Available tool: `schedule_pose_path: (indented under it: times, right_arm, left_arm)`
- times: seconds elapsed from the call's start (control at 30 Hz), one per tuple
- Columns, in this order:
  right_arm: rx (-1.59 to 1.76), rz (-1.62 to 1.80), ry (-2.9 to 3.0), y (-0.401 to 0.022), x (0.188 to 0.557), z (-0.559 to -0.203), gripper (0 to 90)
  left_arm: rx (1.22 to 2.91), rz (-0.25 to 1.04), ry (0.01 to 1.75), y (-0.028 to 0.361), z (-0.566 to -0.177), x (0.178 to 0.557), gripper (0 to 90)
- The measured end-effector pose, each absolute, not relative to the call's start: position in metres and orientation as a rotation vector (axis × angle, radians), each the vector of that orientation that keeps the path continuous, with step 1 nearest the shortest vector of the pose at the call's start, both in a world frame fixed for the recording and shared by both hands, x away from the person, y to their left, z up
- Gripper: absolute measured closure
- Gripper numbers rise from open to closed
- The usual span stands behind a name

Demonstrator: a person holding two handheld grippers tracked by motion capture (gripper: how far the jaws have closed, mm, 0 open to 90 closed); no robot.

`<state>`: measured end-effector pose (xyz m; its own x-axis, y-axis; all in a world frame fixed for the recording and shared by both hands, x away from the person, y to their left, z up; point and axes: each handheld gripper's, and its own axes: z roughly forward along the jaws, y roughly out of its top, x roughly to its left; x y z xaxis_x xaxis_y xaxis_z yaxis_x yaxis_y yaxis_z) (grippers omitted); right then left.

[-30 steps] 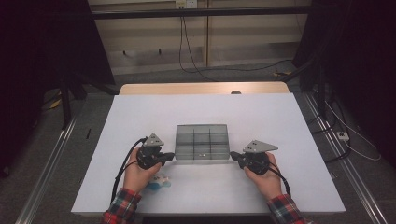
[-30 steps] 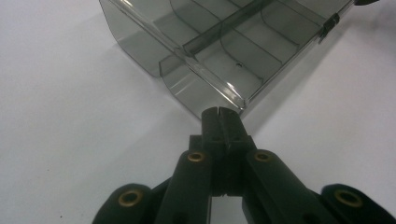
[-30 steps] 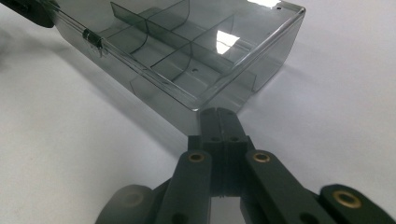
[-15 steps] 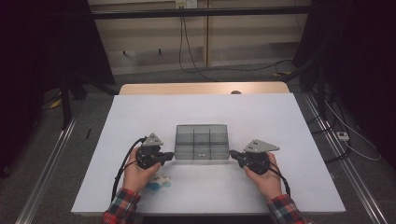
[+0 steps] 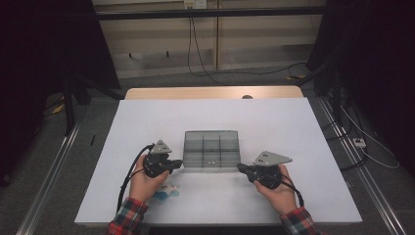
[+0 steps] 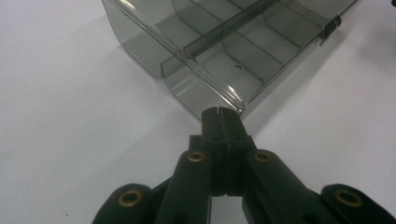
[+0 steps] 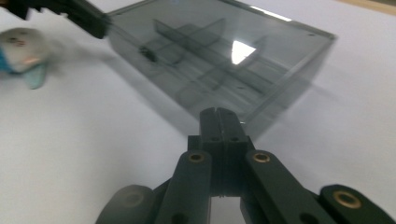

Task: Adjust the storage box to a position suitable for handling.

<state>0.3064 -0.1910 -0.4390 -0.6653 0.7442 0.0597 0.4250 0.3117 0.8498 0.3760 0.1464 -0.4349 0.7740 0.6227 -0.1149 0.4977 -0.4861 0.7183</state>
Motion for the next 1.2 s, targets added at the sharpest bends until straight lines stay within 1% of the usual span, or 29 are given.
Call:
schedule_pose_path:
  times: [0.03,0.3,0.5,1.2]
  right_arm:
    - [1.047,1.29,2.24,-0.191,0.306,-0.439,90.0]
    - [0.998,1.287,2.34,-0.148,0.317,-0.452,90.0]
    - [1.003,1.28,2.355,-0.129,0.325,-0.458,90.0]
    - [1.052,1.286,2.326,-0.125,0.332,-0.46,90.0]
  left_arm:
    - [2.18,0.197,0.836,0.146,-0.436,0.376,90.0]
    - [2.181,0.201,0.843,0.15,-0.434,0.376,90.0]
    - [2.168,0.191,0.838,0.15,-0.433,0.376,90.0]
    - [2.165,0.186,0.834,0.148,-0.433,0.376,90.0]
